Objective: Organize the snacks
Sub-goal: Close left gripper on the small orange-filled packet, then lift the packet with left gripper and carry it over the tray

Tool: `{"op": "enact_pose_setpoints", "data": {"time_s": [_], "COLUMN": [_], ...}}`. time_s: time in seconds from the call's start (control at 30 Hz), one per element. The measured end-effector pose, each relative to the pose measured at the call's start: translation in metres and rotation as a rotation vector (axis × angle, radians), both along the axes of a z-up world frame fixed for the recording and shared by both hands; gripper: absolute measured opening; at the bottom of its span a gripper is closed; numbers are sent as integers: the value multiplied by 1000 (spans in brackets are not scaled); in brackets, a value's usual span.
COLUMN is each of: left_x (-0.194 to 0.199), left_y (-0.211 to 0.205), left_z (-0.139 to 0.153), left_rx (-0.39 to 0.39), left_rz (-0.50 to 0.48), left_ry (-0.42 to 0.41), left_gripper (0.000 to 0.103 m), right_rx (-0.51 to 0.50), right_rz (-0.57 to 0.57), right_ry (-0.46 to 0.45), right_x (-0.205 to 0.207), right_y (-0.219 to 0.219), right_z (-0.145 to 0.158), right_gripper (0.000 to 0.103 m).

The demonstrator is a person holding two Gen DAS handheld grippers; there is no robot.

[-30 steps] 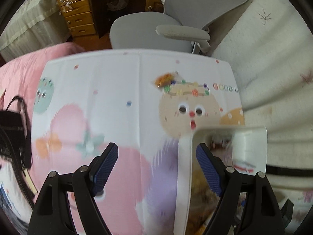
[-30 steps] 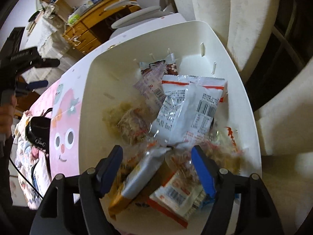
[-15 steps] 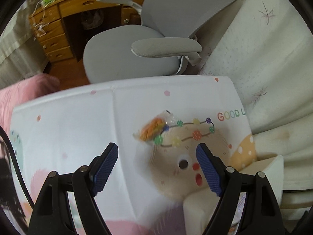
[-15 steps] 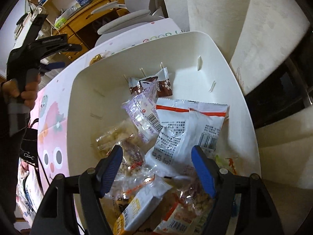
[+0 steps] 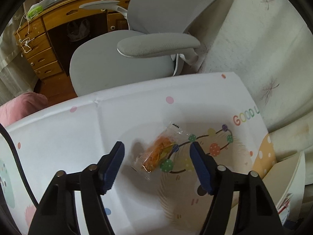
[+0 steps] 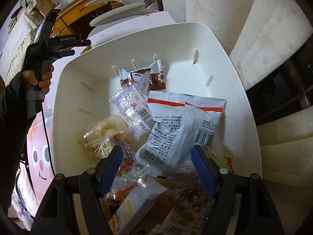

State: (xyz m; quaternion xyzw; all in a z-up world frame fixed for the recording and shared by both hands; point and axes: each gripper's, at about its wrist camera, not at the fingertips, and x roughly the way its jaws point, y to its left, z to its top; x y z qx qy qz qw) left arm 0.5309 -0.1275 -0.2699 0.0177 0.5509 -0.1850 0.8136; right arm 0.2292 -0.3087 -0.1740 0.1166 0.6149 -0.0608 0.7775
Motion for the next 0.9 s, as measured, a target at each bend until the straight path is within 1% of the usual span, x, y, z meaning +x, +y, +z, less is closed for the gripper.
{"op": "enact_pose_setpoints", "data": {"time_s": [0.07,0.17,0.2,0.23,0.3,0.37,0.63,0.77,0.9], "left_x": [2,1,0,0,-3,-4,-9,-17,-28], "left_y": [-2,-5,-5,-6,-8,-8,-7,-4,2], "left_z": [-6,-11,-12,-14,-15,-15,-13,-1,20], "left_rx": [11,18,19,27,43,48,53,42,24], "left_rz": [-11,-24,-29,-35,-47,-53,-28,-4,26], "left_ry": [19,22,23,23,2,-8,2,6,-3], "left_gripper": [45,44,42,40,29,22,21,20,20], "right_rx": [2,5,4,4,6,6,15,17,24], "right_rz": [-7,-10,-11,-12,-14,-14,2,15,33], "right_ry": [8,7,6,5,2,0,0,-14,-29], "right_x": [2,6,7,8,10,11,9,9,8], "right_y": [-1,-3,-4,-4,-4,-4,0,1,1], "right_z": [0,1,2,2,3,4,11,20,31], "right_gripper": [73,73,73,73,73,73,73,73,73]}}
